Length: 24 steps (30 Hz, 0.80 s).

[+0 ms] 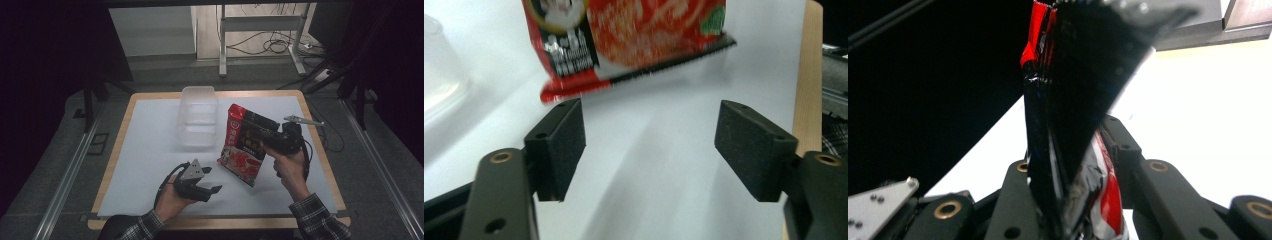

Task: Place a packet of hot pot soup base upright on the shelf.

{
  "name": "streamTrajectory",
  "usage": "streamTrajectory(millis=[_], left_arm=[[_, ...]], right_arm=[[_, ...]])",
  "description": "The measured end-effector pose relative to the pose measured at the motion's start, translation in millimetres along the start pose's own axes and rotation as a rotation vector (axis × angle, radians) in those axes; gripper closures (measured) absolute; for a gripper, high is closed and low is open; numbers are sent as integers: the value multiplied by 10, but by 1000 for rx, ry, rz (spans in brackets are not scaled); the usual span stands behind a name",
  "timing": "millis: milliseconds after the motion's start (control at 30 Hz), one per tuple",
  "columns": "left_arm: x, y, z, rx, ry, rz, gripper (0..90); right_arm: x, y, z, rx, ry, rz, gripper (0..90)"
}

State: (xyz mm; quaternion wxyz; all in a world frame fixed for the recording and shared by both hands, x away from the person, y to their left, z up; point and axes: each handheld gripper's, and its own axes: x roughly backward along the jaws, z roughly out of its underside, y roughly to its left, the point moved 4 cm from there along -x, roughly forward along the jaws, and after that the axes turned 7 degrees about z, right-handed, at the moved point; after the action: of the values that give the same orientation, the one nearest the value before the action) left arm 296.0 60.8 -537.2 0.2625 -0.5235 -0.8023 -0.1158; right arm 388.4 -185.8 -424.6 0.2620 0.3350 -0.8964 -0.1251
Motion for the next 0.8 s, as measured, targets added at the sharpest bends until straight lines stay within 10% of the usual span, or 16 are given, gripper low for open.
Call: streamTrajectory(millis=[800], left_arm=[[263, -68, 220, 50, 29, -57, 135]], right_arm=[[-88, -141, -539, -23, -45, 50, 730]])
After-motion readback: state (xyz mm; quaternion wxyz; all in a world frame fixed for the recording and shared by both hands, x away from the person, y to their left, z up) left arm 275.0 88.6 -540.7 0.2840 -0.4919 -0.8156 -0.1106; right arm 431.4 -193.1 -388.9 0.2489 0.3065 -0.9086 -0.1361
